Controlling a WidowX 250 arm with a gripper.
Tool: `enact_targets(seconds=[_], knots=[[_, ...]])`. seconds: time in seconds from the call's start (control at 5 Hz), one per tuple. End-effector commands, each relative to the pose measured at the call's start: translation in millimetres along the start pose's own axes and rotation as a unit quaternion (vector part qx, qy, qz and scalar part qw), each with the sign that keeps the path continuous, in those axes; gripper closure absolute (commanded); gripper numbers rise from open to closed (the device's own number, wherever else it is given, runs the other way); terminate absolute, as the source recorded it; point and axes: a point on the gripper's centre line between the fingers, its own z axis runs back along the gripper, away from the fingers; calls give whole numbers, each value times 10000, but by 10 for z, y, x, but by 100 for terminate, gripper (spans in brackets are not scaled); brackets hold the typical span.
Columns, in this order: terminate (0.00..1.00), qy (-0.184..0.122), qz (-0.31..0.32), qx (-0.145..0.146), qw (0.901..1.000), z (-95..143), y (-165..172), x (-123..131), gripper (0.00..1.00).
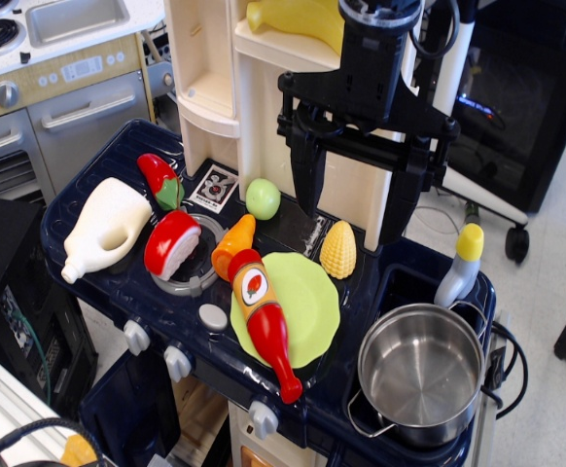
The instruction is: Put sushi in pot or pan
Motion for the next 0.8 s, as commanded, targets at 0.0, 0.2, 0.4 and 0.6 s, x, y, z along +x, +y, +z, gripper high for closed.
enact_targets(seconds=[0.0, 0.2, 0.4, 0.6], knots=[[0, 0, 0, 0, 10000, 0, 0, 0, 0], [0, -254, -30, 171, 9995, -68, 379, 170, 0], [0, -683, 141, -55, 9975, -226, 640, 162, 0], [0, -934, -265, 416, 9944, -417, 884, 192, 0]])
